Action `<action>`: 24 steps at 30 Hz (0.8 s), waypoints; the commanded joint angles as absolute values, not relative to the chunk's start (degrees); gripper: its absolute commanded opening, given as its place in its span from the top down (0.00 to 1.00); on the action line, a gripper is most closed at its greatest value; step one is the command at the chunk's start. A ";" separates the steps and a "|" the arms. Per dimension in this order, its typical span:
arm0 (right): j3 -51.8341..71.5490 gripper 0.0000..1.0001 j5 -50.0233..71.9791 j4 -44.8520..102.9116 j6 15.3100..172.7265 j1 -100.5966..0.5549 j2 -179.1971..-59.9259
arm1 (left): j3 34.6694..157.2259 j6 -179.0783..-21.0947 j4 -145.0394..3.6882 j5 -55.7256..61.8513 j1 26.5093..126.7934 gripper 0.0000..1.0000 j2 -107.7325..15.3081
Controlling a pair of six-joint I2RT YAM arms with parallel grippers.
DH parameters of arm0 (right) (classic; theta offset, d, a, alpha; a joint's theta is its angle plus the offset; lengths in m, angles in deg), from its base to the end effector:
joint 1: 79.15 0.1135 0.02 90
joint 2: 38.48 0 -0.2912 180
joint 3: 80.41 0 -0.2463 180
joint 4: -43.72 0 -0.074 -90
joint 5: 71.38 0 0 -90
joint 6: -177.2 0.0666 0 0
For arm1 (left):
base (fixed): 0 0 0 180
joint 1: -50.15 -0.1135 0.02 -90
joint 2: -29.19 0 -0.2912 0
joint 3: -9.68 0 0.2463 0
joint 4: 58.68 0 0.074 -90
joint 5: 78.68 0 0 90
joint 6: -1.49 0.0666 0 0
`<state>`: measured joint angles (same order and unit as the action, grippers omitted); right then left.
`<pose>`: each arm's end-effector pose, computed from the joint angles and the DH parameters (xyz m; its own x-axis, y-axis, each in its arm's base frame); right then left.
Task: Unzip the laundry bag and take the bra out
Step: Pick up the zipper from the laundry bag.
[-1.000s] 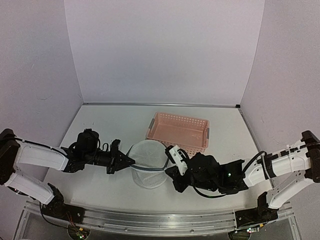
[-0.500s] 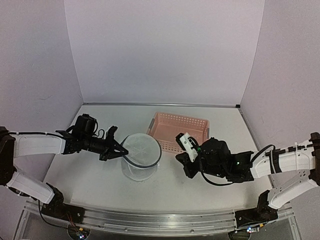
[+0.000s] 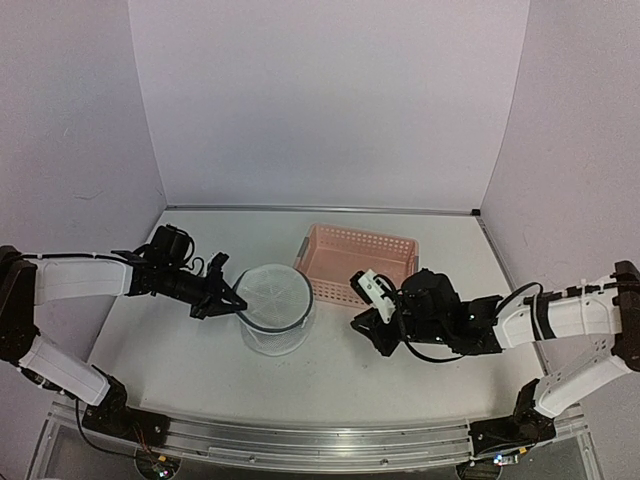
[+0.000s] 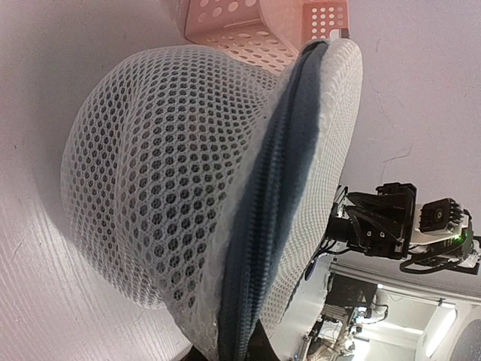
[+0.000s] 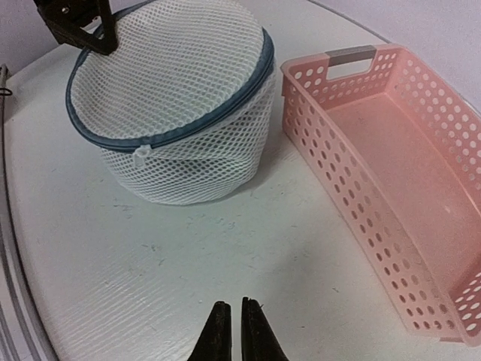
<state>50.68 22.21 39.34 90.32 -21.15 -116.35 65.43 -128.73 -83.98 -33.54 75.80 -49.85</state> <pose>0.1581 0.2451 0.2017 -0.3354 -0.4342 -0.8361 -0.8016 0.5978 0.0111 0.2240 -0.1597 0.2111 -0.9860 -0.0343 -0.1635 0.1189 0.5433 -0.8311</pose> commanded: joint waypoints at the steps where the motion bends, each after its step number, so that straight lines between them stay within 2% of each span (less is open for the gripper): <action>1: 50.91 0.80 12.13 47.89 93.60 -21.14 -117.32 | 67.73 -126.62 -85.88 -34.18 75.51 1.00 -49.09; 6: 53.49 0.60 12.40 60.69 96.89 -19.28 -120.25 | 66.96 -127.18 -85.79 -34.27 75.46 1.00 -48.59; 10: 53.22 0.50 18.08 68.84 93.75 -16.10 -125.72 | 66.24 -127.31 -85.79 -34.31 75.46 1.00 -48.11; 12: 55.61 0.47 21.87 78.70 90.28 -14.16 -127.98 | 65.93 -127.35 -85.70 -34.33 75.46 1.00 -47.85; 16: 57.10 0.45 24.96 92.08 84.18 -12.64 -134.11 | 65.45 -127.44 -85.53 -34.23 75.49 1.00 -47.71; 24: 52.34 0.48 31.14 98.57 81.66 -12.53 -143.23 | 65.47 -127.49 -85.23 -34.33 75.46 1.00 -47.98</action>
<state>55.82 25.95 88.72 84.37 -12.54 -141.28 65.32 -128.36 -85.42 -33.65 75.80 -49.31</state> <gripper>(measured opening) 0.536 0.037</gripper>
